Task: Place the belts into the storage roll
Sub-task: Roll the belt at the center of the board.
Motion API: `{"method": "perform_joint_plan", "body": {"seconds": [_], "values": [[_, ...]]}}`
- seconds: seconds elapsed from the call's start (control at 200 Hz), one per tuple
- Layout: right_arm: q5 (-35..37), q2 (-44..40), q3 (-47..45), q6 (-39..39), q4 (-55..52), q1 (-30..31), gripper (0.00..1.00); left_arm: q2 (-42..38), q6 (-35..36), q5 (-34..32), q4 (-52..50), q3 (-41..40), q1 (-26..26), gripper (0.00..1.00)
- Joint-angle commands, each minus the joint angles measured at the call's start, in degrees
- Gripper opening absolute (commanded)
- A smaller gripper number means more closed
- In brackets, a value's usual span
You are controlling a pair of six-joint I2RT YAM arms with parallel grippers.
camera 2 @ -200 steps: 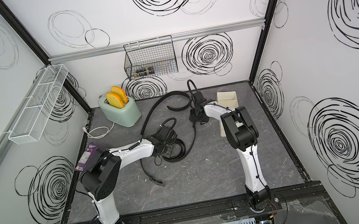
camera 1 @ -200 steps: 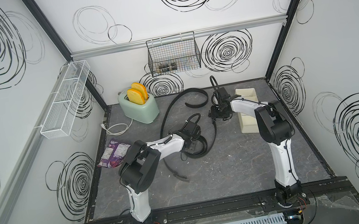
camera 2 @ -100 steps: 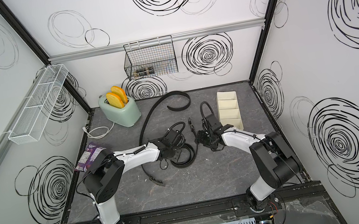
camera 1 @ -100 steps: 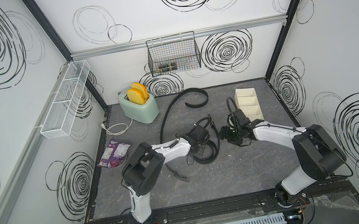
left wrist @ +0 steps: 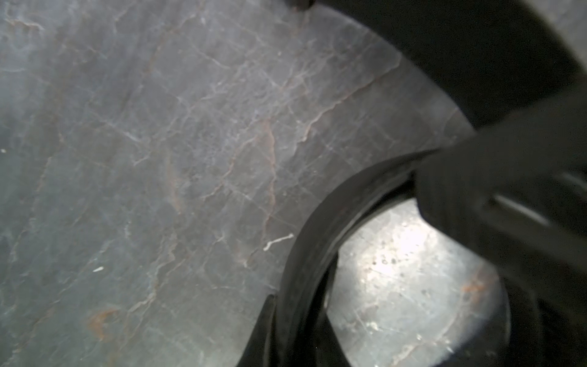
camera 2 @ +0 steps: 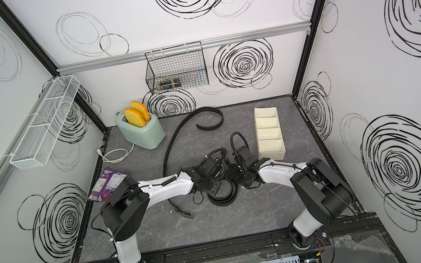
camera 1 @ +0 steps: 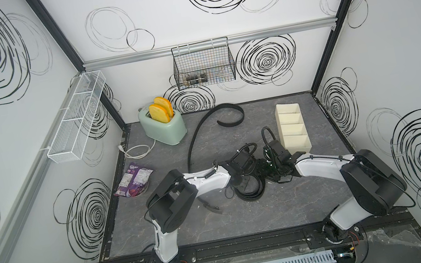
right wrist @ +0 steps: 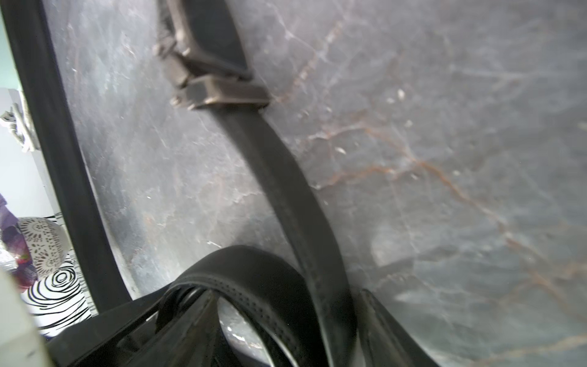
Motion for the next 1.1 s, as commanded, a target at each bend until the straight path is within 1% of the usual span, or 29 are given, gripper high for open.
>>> {"method": "perform_joint_plan", "body": {"seconds": [0.0, 0.08, 0.29, 0.355, 0.445, 0.576, 0.756, 0.876, 0.931, 0.946, 1.051, 1.096], "values": [[1.2, 0.1, 0.4, -2.4, -2.5, 1.8, 0.68, 4.2, -0.7, 5.5, -7.0, -2.6, -1.6, 0.0], [3.3, 0.8, 1.3, -5.4, -7.3, 3.5, 0.67, 4.0, -0.8, 5.6, -6.9, -2.5, -1.6, 0.0], [8.5, 0.8, -0.1, -10.0, -13.1, 5.2, 0.64, 4.2, -0.9, 6.3, -6.4, -2.6, -1.5, 0.0], [9.4, 1.1, -0.2, -10.8, -14.1, 5.5, 0.63, 4.1, -1.2, 6.6, -6.0, -2.8, -1.6, 0.0], [11.5, 2.8, 0.4, -11.9, -14.8, 5.9, 0.58, 3.9, -1.2, 7.0, -5.7, -2.8, -1.8, 0.0], [16.1, 4.7, 2.1, -12.5, -15.1, 6.1, 0.54, 3.6, -1.0, 7.4, -5.7, -2.5, -2.6, 0.0], [21.9, 7.6, 3.6, -15.0, -15.8, 6.0, 0.37, 1.4, -1.8, 10.4, -4.7, -3.5, -2.6, 0.0], [24.6, 8.7, 4.2, -17.6, -16.9, 5.7, 0.26, -1.2, -2.3, 13.5, -3.8, -4.5, -0.8, 0.0], [26.4, 9.3, 5.3, -19.4, -18.2, 5.6, 0.2, -2.6, -2.5, 15.1, -3.2, -5.2, 0.5, 0.02], [27.0, 9.5, 5.7, -19.8, -18.6, 5.6, 0.19, -3.0, -2.5, 15.4, -3.1, -5.5, 1.0, 0.08], [29.9, 10.7, 8.1, -22.9, -20.6, 5.5, 0.09, -5.8, -2.9, 17.6, -2.5, -7.3, 5.0, 0.25], [31.0, 11.2, 9.3, -24.4, -21.2, 5.4, 0.07, -7.3, -2.8, 18.5, -2.5, -8.1, 7.3, 0.37]]}}
